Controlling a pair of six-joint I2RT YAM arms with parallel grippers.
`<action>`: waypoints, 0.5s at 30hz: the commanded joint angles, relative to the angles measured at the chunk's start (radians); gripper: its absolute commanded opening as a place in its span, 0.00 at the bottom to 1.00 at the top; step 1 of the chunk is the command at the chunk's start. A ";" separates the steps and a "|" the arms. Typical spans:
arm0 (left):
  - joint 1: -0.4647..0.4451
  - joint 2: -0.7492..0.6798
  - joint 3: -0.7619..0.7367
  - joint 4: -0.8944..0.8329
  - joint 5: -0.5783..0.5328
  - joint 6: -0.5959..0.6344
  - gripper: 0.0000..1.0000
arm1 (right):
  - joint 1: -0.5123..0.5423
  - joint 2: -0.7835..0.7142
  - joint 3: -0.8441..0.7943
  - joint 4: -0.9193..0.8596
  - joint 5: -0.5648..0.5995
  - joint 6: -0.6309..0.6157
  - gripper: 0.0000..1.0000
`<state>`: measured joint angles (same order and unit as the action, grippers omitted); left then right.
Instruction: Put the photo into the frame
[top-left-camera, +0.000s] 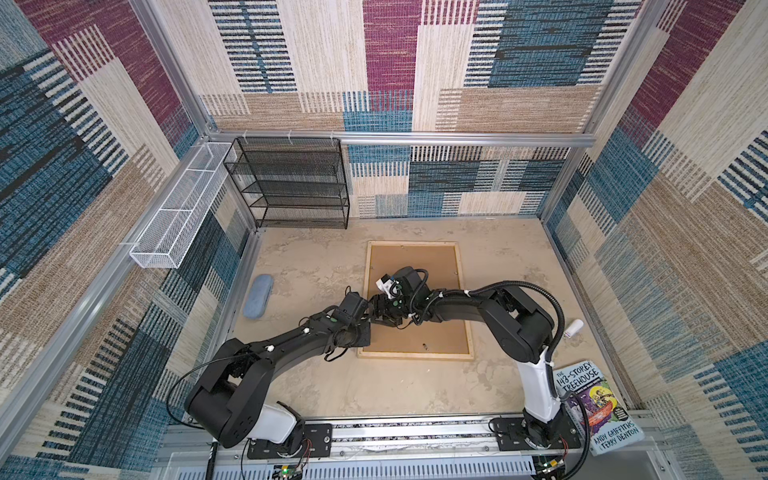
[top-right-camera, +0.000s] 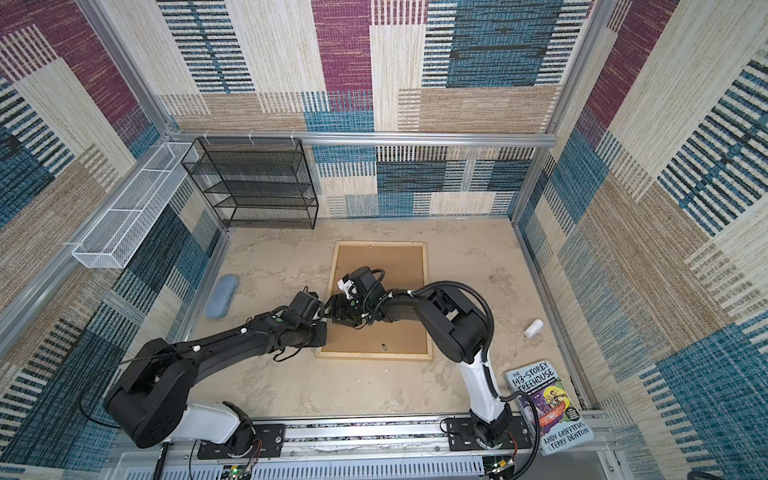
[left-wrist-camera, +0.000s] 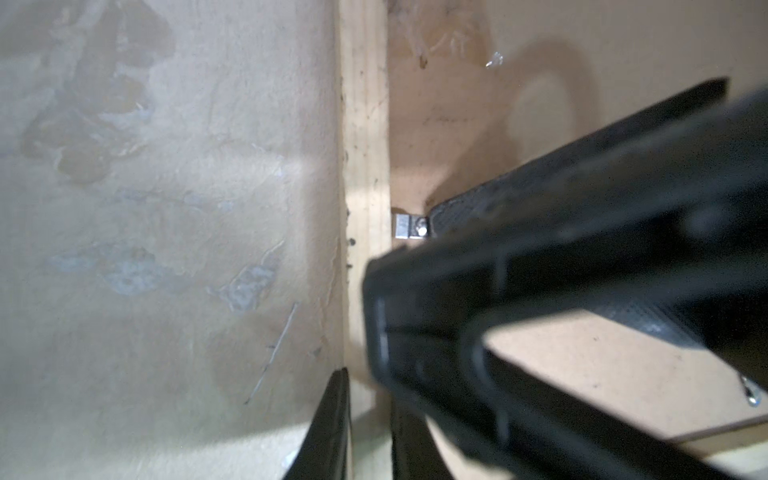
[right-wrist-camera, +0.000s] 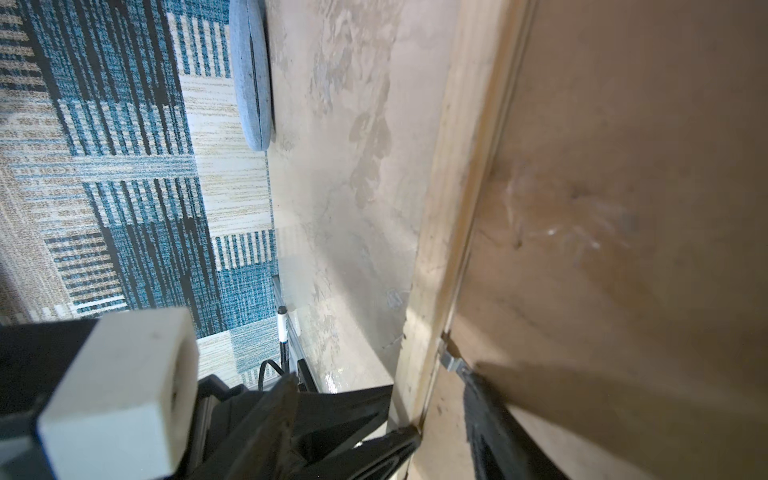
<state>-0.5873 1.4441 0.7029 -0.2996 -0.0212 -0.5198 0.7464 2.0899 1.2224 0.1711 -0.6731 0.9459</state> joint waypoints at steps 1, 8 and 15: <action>-0.003 0.005 0.002 0.043 0.095 0.044 0.19 | 0.005 0.011 0.003 0.038 -0.013 0.023 0.65; -0.005 0.030 0.002 0.069 0.134 0.039 0.19 | 0.005 0.025 0.005 0.067 -0.028 0.045 0.65; -0.008 0.025 0.003 0.050 0.105 0.048 0.19 | 0.005 0.023 -0.004 0.065 -0.019 0.042 0.65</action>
<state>-0.5877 1.4609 0.7067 -0.2844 -0.0139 -0.5194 0.7441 2.1078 1.2236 0.2161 -0.6926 0.9829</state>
